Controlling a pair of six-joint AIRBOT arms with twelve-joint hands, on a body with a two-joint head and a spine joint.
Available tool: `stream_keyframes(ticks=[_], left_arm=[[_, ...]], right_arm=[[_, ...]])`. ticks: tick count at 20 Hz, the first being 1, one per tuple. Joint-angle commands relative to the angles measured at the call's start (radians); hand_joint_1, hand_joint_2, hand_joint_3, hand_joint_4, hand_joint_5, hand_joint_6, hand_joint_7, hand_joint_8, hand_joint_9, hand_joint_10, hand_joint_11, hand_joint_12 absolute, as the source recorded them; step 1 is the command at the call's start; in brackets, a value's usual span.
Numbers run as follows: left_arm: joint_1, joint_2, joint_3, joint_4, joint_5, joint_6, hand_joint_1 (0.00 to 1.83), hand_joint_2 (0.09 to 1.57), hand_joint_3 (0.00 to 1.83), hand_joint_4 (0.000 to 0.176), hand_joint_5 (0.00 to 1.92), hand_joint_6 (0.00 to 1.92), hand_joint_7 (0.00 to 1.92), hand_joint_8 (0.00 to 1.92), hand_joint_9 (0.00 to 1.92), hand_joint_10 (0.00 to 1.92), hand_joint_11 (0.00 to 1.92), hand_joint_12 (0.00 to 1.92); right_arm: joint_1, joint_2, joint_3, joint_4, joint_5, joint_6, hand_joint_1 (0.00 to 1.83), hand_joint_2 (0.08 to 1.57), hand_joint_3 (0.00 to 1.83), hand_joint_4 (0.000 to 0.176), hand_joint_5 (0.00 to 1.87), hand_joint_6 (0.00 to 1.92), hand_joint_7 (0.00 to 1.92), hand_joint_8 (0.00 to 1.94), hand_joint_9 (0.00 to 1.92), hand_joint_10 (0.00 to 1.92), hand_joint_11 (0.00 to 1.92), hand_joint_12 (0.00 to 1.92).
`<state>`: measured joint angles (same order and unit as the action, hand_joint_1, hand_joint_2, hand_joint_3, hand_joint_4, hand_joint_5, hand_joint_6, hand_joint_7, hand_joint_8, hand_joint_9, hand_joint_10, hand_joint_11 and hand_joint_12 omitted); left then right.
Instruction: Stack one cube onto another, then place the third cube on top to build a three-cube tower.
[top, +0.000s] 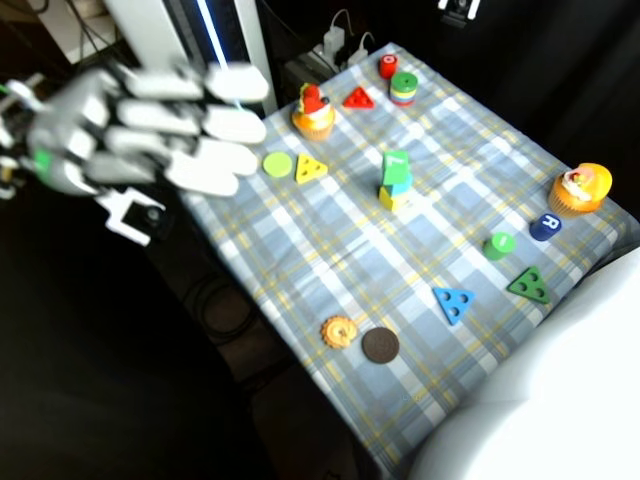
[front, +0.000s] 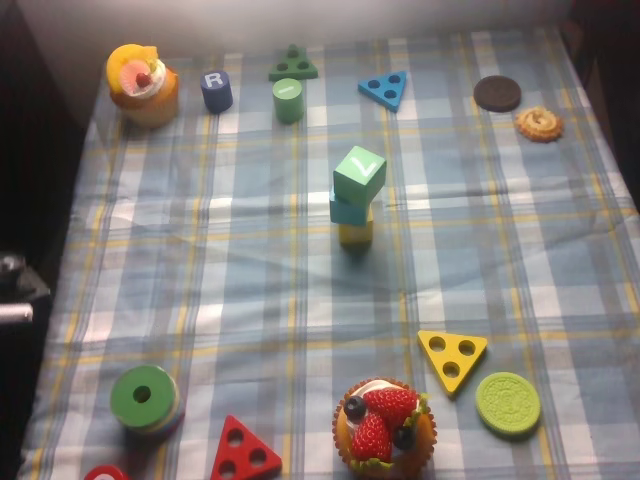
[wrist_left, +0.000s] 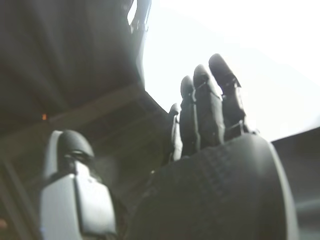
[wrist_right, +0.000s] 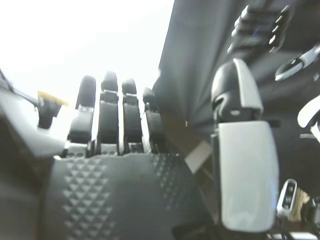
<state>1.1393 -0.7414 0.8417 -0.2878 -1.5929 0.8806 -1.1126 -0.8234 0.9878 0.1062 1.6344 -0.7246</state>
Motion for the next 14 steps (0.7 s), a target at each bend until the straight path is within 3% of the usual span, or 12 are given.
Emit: stream_keyframes(ticks=[1,2,3,4,5,6,7,8,10,11,13,14], left_arm=[[-0.018,-0.001,0.008,0.017,-0.142,-0.021,0.35,1.15,0.0,0.082,0.48,0.03,0.24,0.0,0.18,0.0,0.16,0.13],[-0.035,-0.003,0.018,0.034,-0.142,-0.038,0.35,1.15,0.0,0.082,0.48,0.03,0.24,0.0,0.18,0.0,0.16,0.13],[-0.06,-0.013,0.031,0.052,-0.142,-0.051,0.31,1.18,0.0,0.1,0.27,0.0,0.17,0.0,0.15,0.0,0.2,0.12],[-0.076,-0.02,0.037,0.064,-0.142,-0.052,0.22,1.28,0.01,0.063,0.3,0.01,0.17,0.0,0.16,0.0,0.23,0.12],[-0.104,-0.034,0.043,0.084,-0.142,-0.044,0.31,1.24,0.0,0.02,0.5,0.01,0.24,0.01,0.24,0.0,0.15,0.21],[-0.117,-0.037,0.043,0.098,-0.142,-0.034,0.31,1.24,0.0,0.02,0.5,0.01,0.24,0.01,0.24,0.0,0.15,0.21],[-0.125,-0.036,0.042,0.118,-0.142,-0.026,0.32,1.17,0.0,0.057,0.51,0.0,0.68,0.01,0.72,0.03,0.12,1.1],[-0.132,-0.035,0.041,0.128,-0.142,-0.025,0.32,1.17,0.0,0.057,0.51,0.0,0.68,0.01,0.72,0.03,0.12,1.1],[-0.147,-0.036,0.04,0.137,-0.142,-0.024,0.44,1.17,0.0,0.111,0.35,0.0,0.83,0.02,0.89,0.03,0.01,1.36],[-0.152,-0.037,0.041,0.138,-0.142,-0.021,0.43,1.19,0.0,0.092,0.32,0.0,0.78,0.0,0.87,0.01,0.0,1.42],[-0.17,-0.038,0.043,0.136,-0.142,-0.019,0.36,1.27,0.01,0.083,0.33,0.01,0.57,0.0,0.8,0.01,0.0,1.3],[-0.184,-0.04,0.044,0.139,-0.142,-0.02,0.41,1.31,0.01,0.106,0.44,0.02,0.46,0.0,0.64,0.0,0.01,1.2]], right_arm=[[0.028,0.009,-0.011,-0.005,0.128,-0.002,0.18,1.24,0.03,0.007,0.0,0.0,0.01,0.0,0.07,0.0,0.07,0.03],[0.051,0.019,-0.027,-0.025,0.128,-0.003,0.18,1.24,0.03,0.007,0.0,0.0,0.01,0.0,0.07,0.0,0.07,0.03],[0.073,0.023,-0.031,-0.041,0.129,-0.003,0.04,1.26,0.03,0.0,0.01,0.0,0.0,0.0,0.01,0.0,0.05,0.02],[0.085,0.022,-0.032,-0.051,0.129,-0.006,0.06,1.33,0.02,0.019,0.15,0.02,0.0,0.0,0.0,0.0,0.01,0.0],[0.108,0.009,-0.032,-0.064,0.129,-0.038,0.37,1.13,0.0,0.017,0.35,0.02,0.18,0.01,0.08,0.01,0.06,0.04],[0.116,0.001,-0.035,-0.071,0.129,-0.066,0.37,1.13,0.0,0.017,0.35,0.02,0.18,0.01,0.08,0.01,0.06,0.04],[0.123,-0.002,-0.036,-0.077,0.129,-0.076,0.38,1.13,0.0,0.007,0.39,0.01,0.22,0.0,0.1,0.01,0.05,0.07],[0.123,-0.002,-0.036,-0.078,0.129,-0.076,0.38,1.13,0.0,0.007,0.39,0.01,0.22,0.0,0.1,0.01,0.05,0.07],[0.123,-0.004,-0.037,-0.078,0.129,-0.076,0.38,1.13,0.0,0.006,0.39,0.0,0.22,0.0,0.11,0.0,0.0,0.21],[0.123,-0.006,-0.039,-0.078,0.129,-0.076,0.38,1.13,0.0,0.006,0.39,0.0,0.22,0.0,0.11,0.0,0.0,0.22],[0.125,-0.002,-0.044,-0.078,0.129,-0.075,0.38,1.13,0.0,0.006,0.39,0.0,0.22,0.0,0.11,0.0,0.0,0.22],[0.131,0.009,-0.056,-0.078,0.129,-0.074,0.38,1.13,0.0,0.006,0.39,0.0,0.22,0.0,0.11,0.0,0.0,0.22]])
